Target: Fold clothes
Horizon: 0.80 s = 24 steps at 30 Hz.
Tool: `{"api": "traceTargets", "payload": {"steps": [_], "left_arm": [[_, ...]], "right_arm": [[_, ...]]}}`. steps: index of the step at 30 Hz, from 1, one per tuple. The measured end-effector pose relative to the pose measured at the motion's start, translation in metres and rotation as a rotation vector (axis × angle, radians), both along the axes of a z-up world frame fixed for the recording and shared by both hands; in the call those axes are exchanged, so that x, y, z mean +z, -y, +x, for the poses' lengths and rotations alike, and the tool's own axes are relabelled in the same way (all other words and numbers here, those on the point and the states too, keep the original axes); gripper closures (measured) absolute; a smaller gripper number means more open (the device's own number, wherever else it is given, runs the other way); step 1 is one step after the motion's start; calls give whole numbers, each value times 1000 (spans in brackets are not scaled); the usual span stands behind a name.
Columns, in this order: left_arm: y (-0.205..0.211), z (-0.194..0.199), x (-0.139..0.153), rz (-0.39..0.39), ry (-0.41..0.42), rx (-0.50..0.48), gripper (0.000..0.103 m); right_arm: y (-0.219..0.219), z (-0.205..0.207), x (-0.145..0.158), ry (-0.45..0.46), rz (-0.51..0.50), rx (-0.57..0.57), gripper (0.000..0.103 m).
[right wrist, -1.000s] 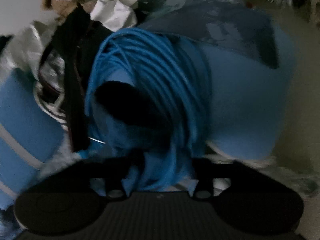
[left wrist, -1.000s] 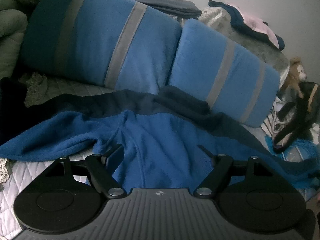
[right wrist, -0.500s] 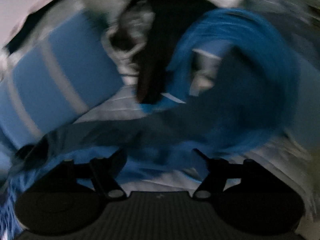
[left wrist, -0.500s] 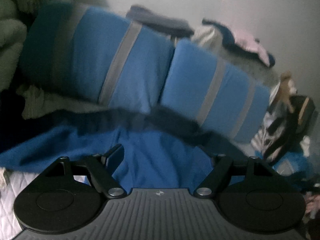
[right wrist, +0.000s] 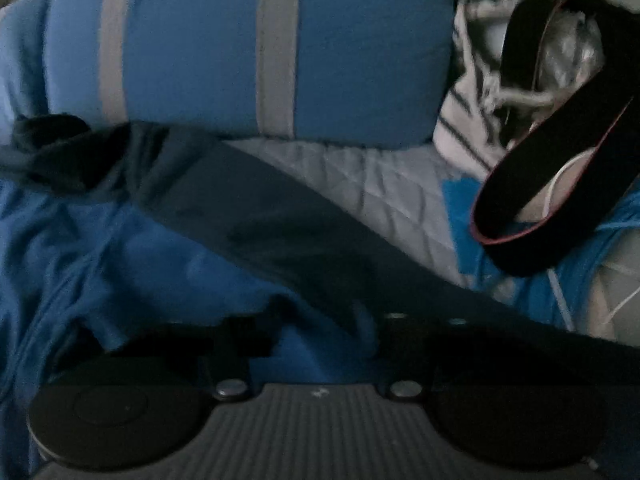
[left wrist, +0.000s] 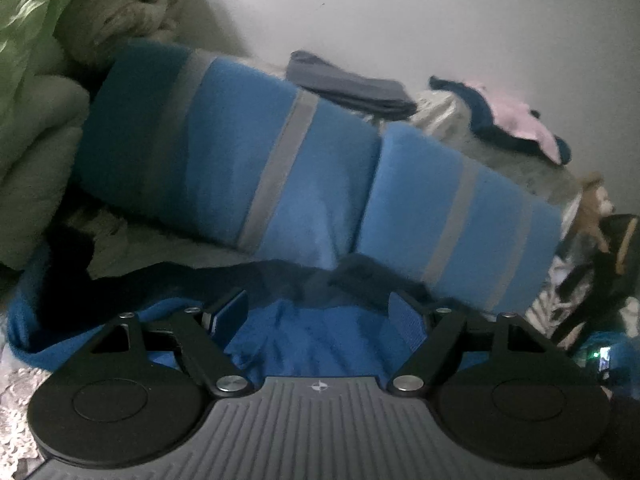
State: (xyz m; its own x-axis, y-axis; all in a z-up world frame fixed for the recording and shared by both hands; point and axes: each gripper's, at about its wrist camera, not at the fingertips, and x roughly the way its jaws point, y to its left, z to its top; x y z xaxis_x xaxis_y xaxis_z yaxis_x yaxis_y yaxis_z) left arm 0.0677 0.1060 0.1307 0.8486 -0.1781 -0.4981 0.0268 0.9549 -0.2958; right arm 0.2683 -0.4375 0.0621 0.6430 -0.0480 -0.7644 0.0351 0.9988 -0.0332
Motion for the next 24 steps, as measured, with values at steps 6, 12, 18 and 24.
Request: {"api": "traceTargets", "payload": {"steps": [6,12,18,24], "left_arm": [[-15,8,-11,-11,-25,25,26],[-20,8,-15,-15,-25,17,26],[-28,2,-11,-25,-37,32,26],[-33,-9,3,13,-22,15,26]], "right_arm": [[-6,23,0,23,-77,-62,97],[-7,31,10,50,-76,-103,73],[-20,7,50,91,2,-120,14],[-40,-31,121,162,130,-54,3]]}}
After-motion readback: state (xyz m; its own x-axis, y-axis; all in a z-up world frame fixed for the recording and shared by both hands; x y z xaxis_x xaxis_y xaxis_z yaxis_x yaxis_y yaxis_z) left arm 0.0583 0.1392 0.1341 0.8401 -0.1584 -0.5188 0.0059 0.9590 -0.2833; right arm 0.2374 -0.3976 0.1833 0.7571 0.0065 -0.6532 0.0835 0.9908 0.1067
